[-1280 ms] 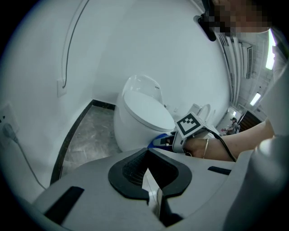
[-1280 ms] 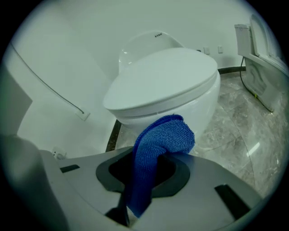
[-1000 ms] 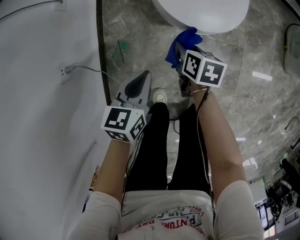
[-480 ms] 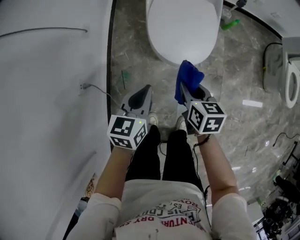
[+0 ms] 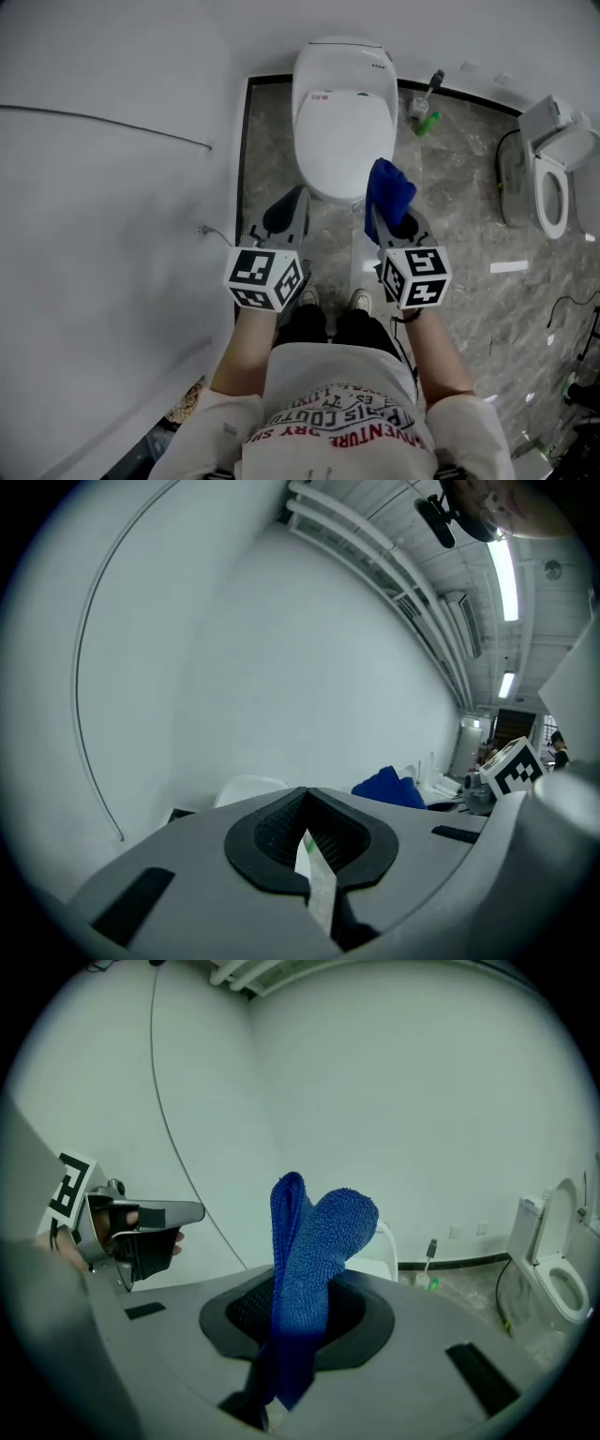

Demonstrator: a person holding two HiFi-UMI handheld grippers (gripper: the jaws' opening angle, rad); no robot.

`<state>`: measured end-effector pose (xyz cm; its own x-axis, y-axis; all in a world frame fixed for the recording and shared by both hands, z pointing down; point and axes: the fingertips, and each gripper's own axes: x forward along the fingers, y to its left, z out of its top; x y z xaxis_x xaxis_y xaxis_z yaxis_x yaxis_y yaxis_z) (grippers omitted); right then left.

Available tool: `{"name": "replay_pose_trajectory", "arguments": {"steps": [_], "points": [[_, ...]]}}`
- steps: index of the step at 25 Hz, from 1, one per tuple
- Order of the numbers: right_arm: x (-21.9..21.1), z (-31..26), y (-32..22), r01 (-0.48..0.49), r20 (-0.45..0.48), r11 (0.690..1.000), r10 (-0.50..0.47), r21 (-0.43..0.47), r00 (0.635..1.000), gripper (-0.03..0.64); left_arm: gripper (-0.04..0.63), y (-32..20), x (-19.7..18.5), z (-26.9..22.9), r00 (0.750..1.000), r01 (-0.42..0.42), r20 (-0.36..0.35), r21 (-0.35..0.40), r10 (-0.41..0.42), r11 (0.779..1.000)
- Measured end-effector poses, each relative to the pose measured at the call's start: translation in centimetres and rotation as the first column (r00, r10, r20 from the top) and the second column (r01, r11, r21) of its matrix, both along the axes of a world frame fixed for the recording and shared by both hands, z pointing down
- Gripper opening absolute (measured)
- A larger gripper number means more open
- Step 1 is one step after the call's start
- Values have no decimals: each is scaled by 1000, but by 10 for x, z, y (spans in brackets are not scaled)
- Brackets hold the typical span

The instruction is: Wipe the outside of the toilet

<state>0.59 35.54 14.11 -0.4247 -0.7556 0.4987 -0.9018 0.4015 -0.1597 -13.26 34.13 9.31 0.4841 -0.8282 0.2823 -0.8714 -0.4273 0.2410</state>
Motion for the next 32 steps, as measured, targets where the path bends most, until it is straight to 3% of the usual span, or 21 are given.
{"name": "replay_pose_trajectory", "arguments": {"steps": [6, 12, 18, 32], "points": [[18, -103, 23, 4, 16, 990, -7, 140, 1000, 75, 6, 32, 18, -89, 999, -17, 41, 103, 13, 995], [30, -180, 35, 26, -2, 959, -26, 283, 1000, 75, 6, 48, 16, -158, 998, 8, 64, 209, -22, 978], [32, -202, 50, 41, -10, 946, -39, 322, 999, 75, 6, 59, 7, -193, 995, 36, 83, 282, -62, 959], [29, -232, 64, 63, -58, 920, -44, 386, 997, 75, 6, 82, 9, -207, 993, 35, 99, 299, -67, 954]]}}
